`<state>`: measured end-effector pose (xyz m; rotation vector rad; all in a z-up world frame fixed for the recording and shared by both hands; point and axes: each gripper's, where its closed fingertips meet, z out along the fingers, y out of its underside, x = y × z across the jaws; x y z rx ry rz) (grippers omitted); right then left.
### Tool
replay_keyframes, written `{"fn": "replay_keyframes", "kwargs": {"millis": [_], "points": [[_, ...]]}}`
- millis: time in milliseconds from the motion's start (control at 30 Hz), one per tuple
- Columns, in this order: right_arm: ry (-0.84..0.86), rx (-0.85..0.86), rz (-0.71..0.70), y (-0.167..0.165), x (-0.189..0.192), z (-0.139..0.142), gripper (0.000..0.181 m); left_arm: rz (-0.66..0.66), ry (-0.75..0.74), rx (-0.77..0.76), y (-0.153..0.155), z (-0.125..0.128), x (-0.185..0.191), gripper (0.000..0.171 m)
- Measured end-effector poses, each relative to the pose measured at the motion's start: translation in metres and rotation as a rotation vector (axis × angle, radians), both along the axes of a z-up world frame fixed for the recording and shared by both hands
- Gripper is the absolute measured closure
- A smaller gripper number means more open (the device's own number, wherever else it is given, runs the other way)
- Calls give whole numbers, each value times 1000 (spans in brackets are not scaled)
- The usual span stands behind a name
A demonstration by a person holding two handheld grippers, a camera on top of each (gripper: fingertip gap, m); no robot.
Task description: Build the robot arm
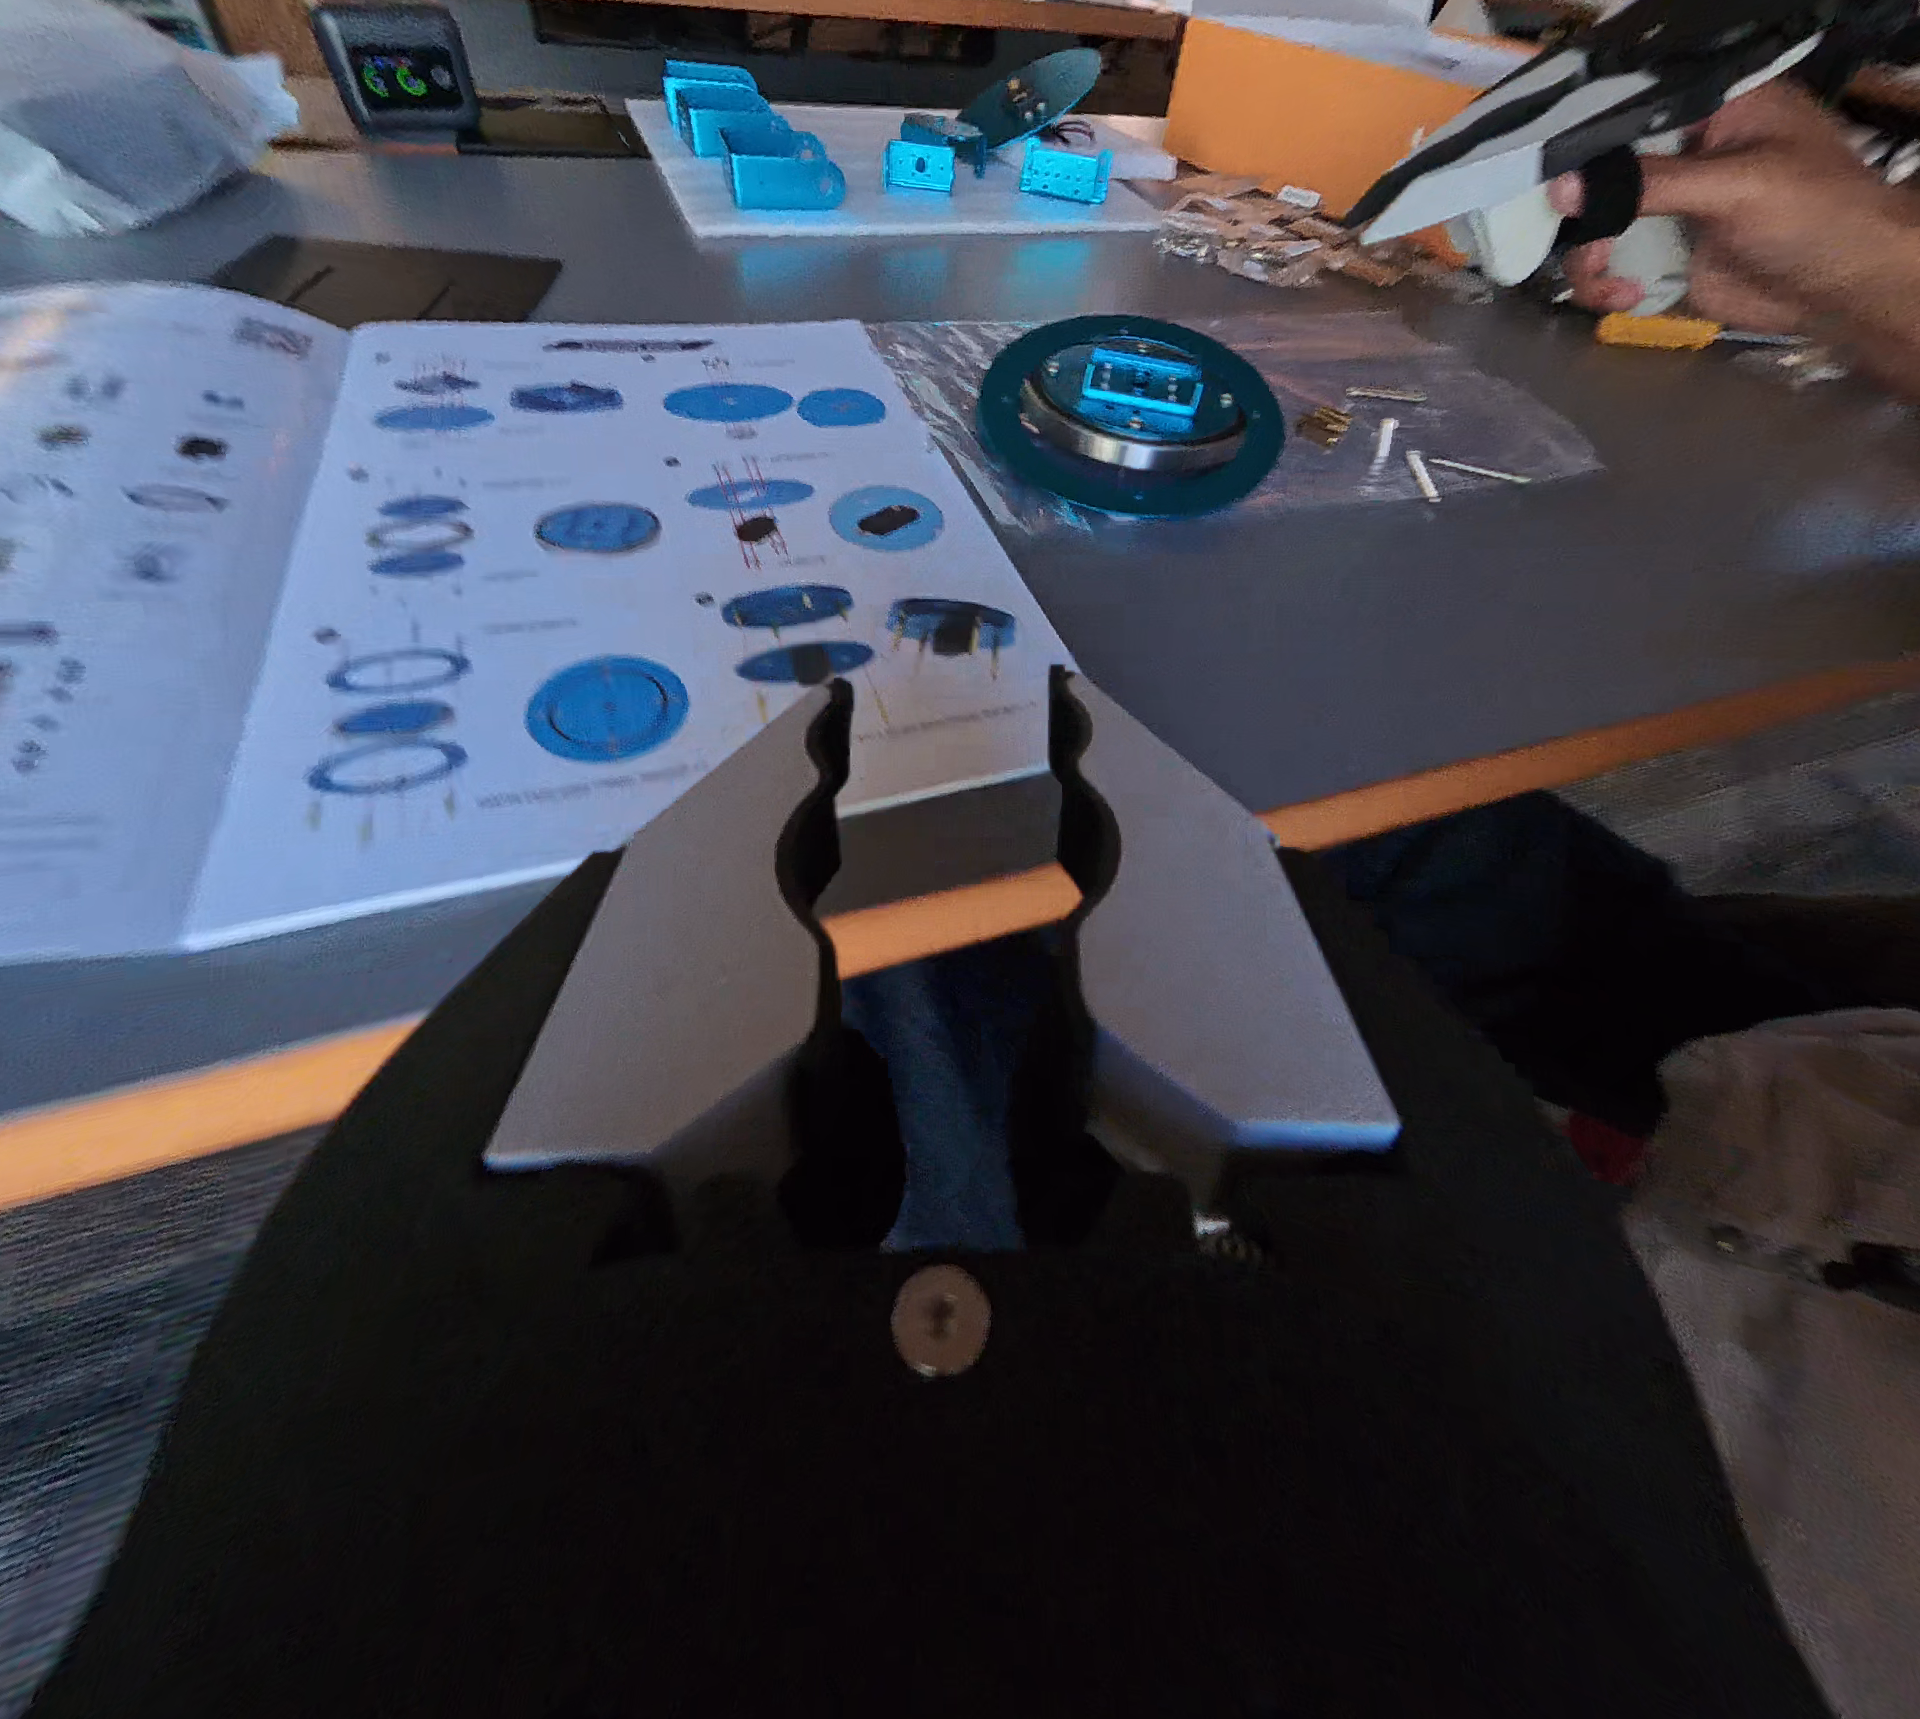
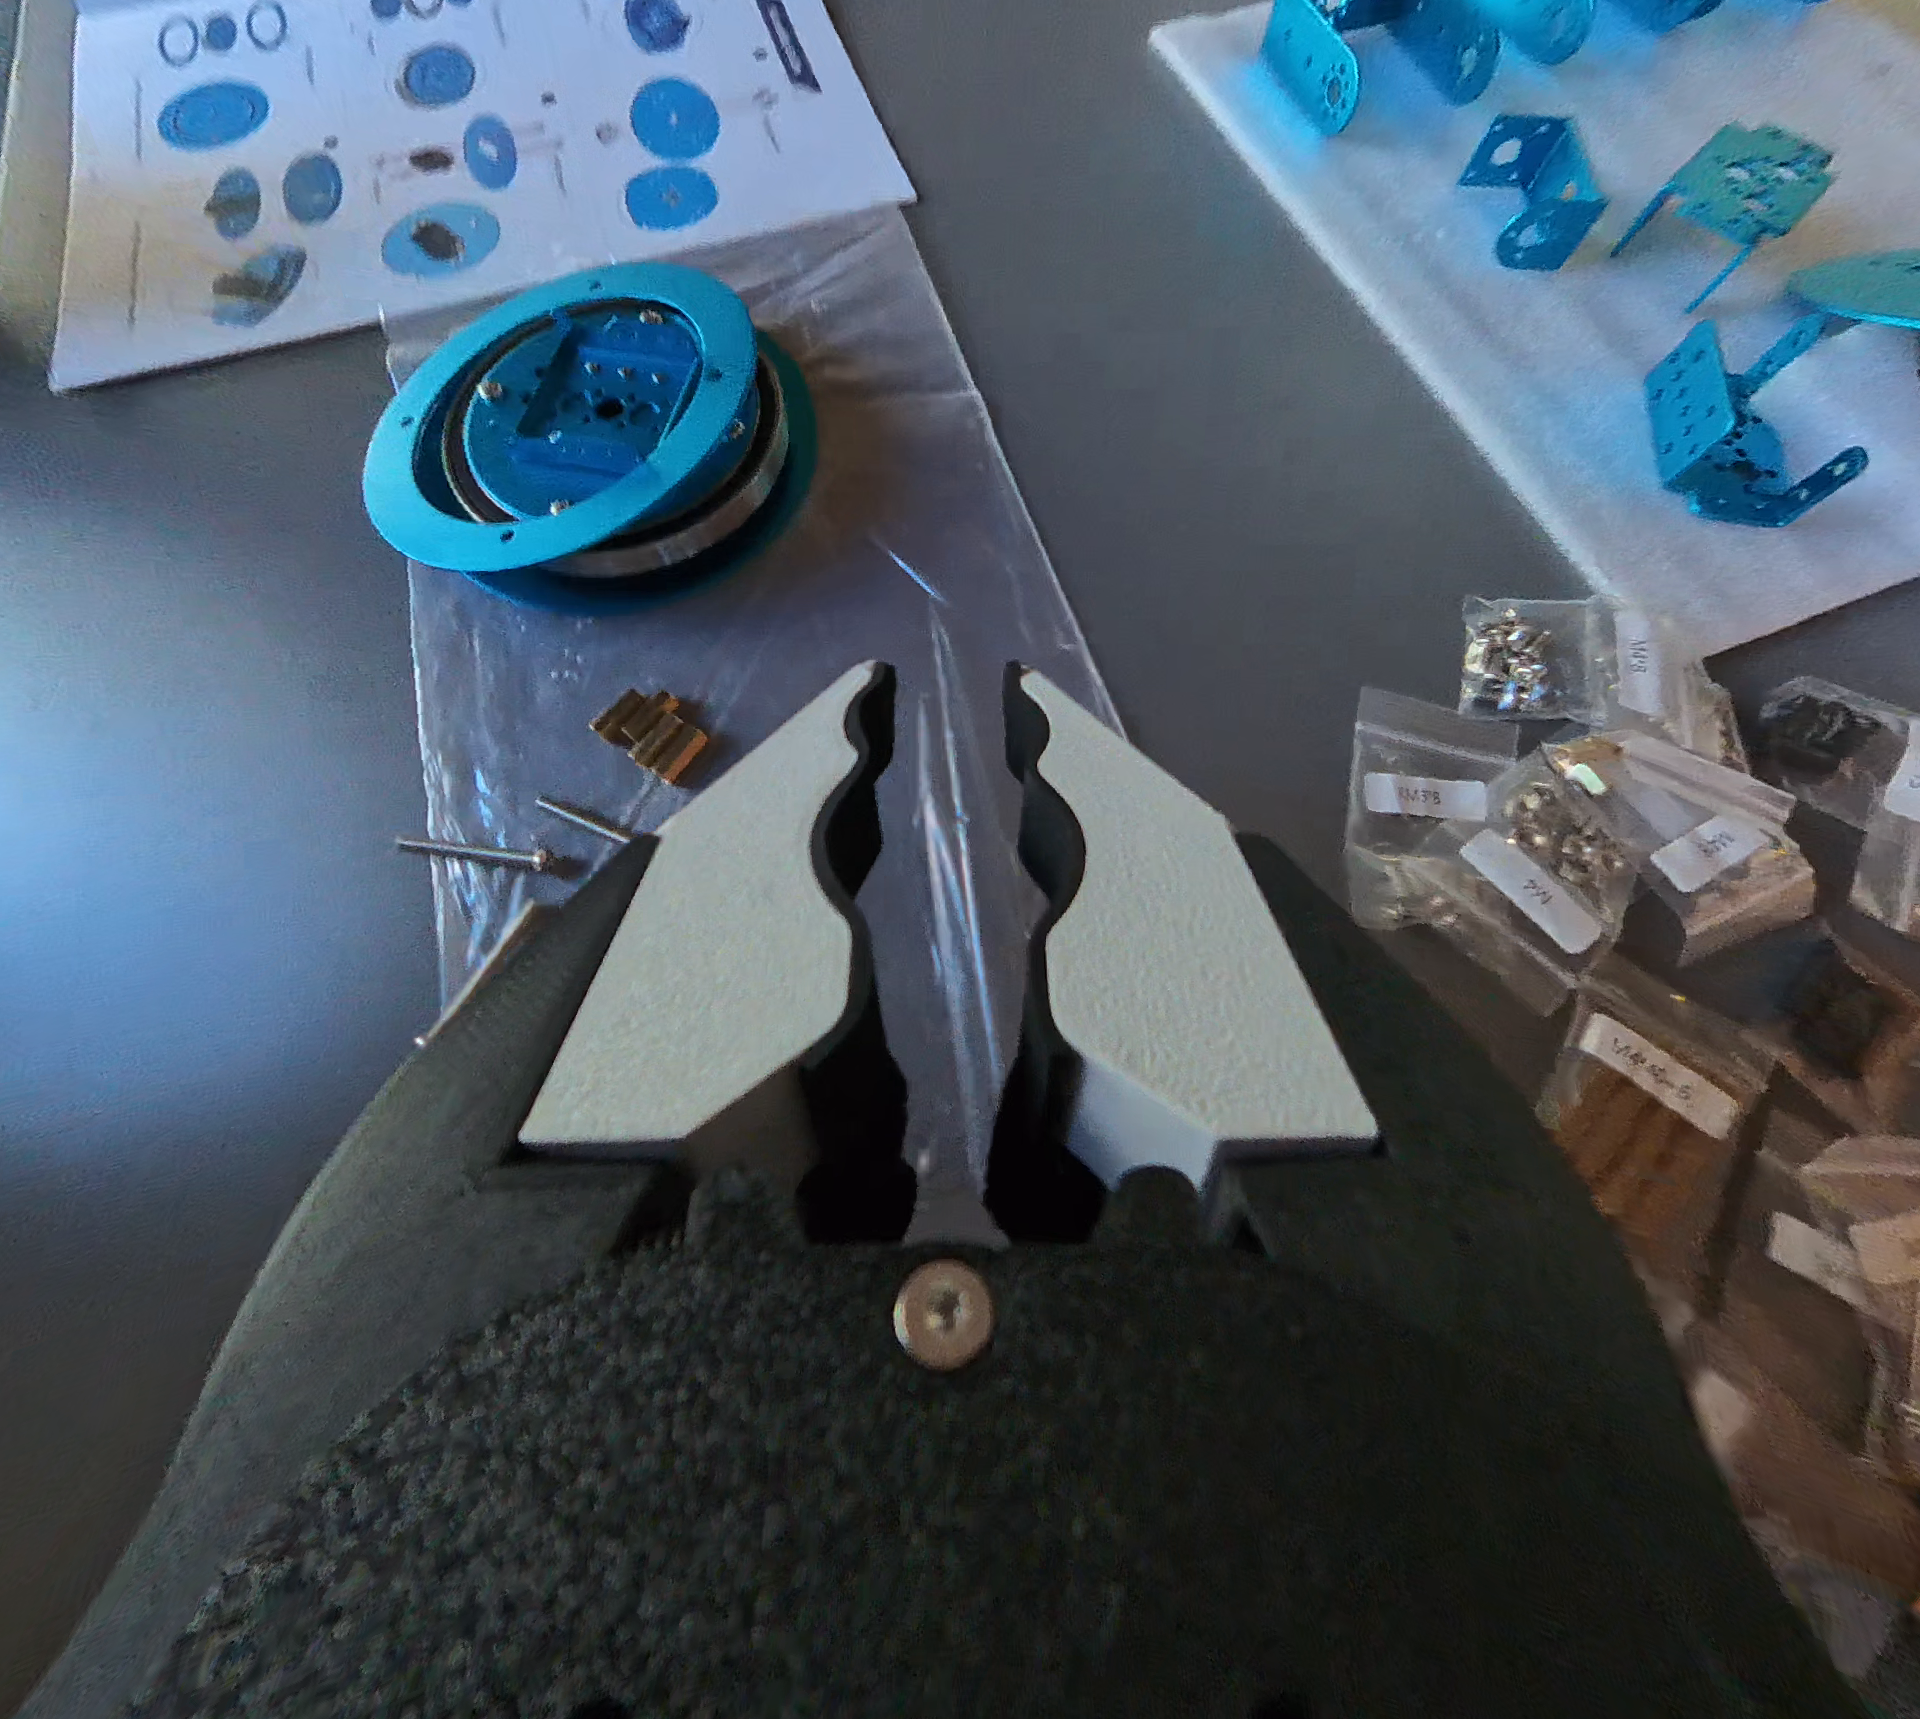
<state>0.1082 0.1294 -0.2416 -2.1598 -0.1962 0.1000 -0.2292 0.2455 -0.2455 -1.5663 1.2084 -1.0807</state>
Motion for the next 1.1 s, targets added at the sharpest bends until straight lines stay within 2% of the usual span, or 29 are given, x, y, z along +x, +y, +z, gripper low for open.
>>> {"fn": "replay_keyframes", "kwargs": {"millis": [100,133,167,233,300,367,433,633,1100], "points": [[61,20,-38,5,-5,-8,148,-205,-159,-216,-27,4,-23,138],[72,19,-47,8,-4,-11,144,-250,-202,-265,-29,6,-33,146],[73,23,-60,10,-2,-13,142,-256,-217,-286,-27,4,-43,146],[37,41,-92,14,6,-14,142,-160,-197,-227,-8,-5,-61,146],[-11,60,-111,15,13,-15,142,20,-152,-134,25,-13,-81,146],[-74,76,-134,14,21,-17,146,182,-128,-119,52,-19,-101,146],[-116,92,-144,13,26,-18,148,263,-122,-132,63,-26,-114,146],[-93,122,-177,10,32,-16,151,319,-139,-209,65,-34,-118,146],[109,119,-206,7,42,-16,152,434,0,-95,74,-50,-114,150]]}}
